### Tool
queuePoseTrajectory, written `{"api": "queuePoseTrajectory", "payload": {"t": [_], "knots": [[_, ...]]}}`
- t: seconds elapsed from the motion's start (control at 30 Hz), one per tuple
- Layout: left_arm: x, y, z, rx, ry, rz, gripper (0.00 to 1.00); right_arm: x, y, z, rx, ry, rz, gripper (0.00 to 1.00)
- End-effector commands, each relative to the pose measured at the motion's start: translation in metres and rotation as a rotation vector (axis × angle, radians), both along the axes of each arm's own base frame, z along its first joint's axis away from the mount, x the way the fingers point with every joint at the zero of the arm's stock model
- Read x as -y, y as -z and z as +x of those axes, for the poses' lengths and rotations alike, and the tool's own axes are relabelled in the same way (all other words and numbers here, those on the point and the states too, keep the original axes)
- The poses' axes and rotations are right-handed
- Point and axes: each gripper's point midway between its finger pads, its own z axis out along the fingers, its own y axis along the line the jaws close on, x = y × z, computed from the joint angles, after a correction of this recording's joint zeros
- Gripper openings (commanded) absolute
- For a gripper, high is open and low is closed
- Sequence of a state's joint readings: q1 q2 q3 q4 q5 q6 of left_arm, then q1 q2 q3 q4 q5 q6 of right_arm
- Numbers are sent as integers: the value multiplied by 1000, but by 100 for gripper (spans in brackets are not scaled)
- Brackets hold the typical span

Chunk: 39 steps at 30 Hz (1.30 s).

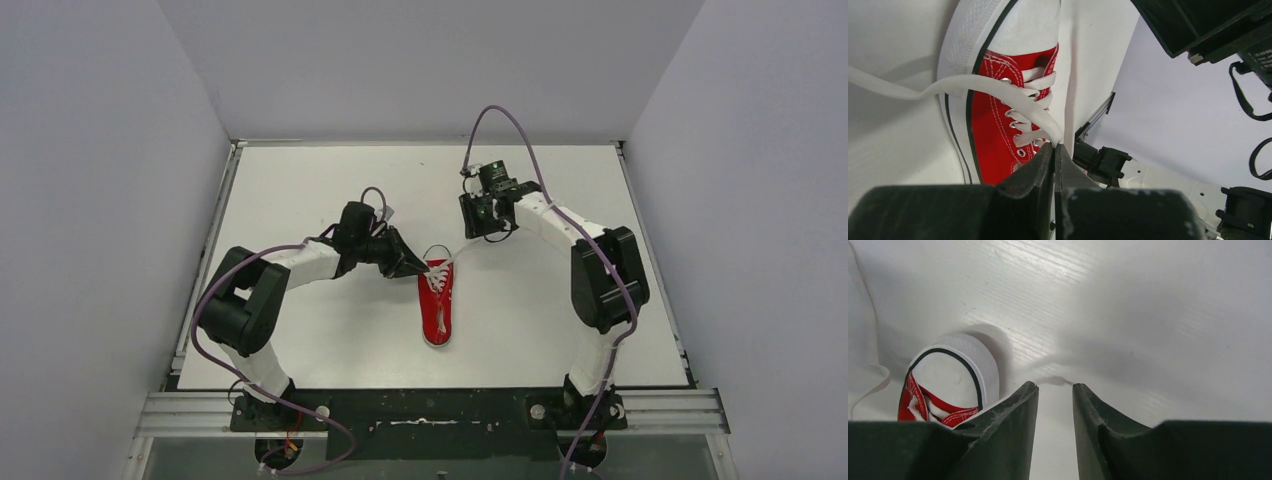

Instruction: Tie the shoes

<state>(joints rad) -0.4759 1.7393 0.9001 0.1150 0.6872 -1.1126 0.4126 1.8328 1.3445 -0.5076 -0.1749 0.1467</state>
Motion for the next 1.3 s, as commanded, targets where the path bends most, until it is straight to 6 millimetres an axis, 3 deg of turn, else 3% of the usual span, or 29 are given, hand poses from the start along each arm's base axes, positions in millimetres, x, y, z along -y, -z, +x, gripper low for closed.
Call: {"api": "queuePoseTrajectory", "payload": {"t": [0.0, 0.1, 0.17, 0.3, 0.4, 0.53, 0.67, 0.8, 1.03, 1.27], "knots": [[1, -16, 9, -26, -49, -2, 0, -7, -17, -8, -63, -108, -11, 42], [-2, -14, 10, -42, -64, 21, 0, -5, -40, -27, 9, -141, 42, 54], [-3, -14, 10, -50, -72, 29, 0, -11, -51, -45, 87, -220, 116, 56], [-4, -15, 9, -86, -90, 36, 0, -47, -66, -78, 264, -474, 299, 63], [-4, -18, 9, -93, -97, 27, 0, -72, -58, -95, 338, -614, 244, 63], [-2, -20, 10, -106, -104, 15, 0, -93, -48, -94, 378, -675, 205, 61], [-2, -21, 8, -120, -110, 11, 0, -98, -46, -81, 452, -684, 155, 62], [-3, -22, 9, -131, -117, 7, 0, -99, -33, -89, 418, -740, 112, 60], [-1, -25, 13, -128, -118, 5, 0, -99, -31, -102, 424, -751, 100, 54], [1, -25, 14, -129, -120, -5, 0, -106, -27, -100, 427, -698, 121, 50]]}}
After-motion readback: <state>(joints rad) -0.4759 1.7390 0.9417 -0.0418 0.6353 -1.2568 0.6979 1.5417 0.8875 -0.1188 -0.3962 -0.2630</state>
